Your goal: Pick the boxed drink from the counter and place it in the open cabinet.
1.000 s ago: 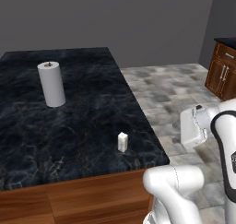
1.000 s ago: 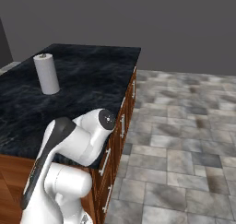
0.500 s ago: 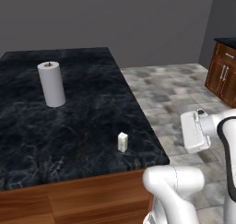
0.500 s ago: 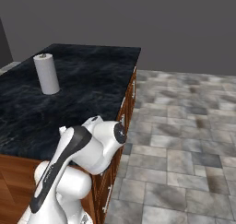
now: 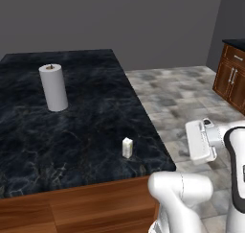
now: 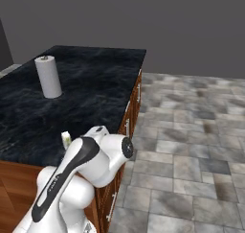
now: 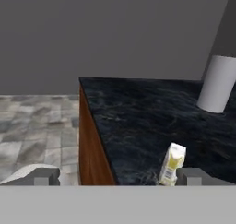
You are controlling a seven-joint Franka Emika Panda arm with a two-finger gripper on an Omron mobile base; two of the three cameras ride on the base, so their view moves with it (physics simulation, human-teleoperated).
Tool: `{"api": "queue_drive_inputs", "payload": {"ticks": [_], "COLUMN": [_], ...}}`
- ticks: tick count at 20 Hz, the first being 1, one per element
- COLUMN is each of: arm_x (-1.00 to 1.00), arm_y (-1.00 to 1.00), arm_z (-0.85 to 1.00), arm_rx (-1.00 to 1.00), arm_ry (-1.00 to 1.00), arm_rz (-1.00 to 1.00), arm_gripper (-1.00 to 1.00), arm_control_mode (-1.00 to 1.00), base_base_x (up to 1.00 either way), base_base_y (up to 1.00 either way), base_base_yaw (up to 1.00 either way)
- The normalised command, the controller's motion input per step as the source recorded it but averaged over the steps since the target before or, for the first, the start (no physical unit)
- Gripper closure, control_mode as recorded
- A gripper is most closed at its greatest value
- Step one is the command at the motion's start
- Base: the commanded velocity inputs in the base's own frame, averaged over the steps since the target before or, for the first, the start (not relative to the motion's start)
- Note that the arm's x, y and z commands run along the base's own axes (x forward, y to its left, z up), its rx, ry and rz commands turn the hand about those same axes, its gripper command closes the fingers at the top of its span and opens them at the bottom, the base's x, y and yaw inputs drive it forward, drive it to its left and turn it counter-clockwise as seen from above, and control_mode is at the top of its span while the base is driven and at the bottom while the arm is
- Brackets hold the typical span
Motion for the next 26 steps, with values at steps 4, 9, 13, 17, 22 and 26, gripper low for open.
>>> {"api": "queue_drive_inputs", "payload": {"ticks": [4,9,13,17,22,26], "arm_x": [0.0,0.0,0.11,0.27,0.32,0.34], "arm_y": [0.15,0.21,0.29,0.29,0.27,0.2], "arm_z": [-0.18,-0.16,-0.24,-0.24,-0.23,-0.22], "arm_rx": [0.03,0.03,0.06,0.08,0.04,0.05], "arm_ry": [0.0,-0.01,0.0,0.0,0.0,0.0], "arm_rz": [0.0,0.0,0.0,0.0,0.0,0.0], "arm_gripper": [-1.0,-1.0,-1.0,-1.0,-1.0,-1.0], "arm_control_mode": [-1.0,-1.0,-1.0,-1.0,-1.0,-1.0], "base_base_x": [0.0,0.0,0.0,0.0,0.0,0.0], "base_base_y": [0.0,0.0,0.0,0.0,0.0,0.0], "base_base_yaw": [0.0,0.0,0.0,0.0,0.0,0.0]}}
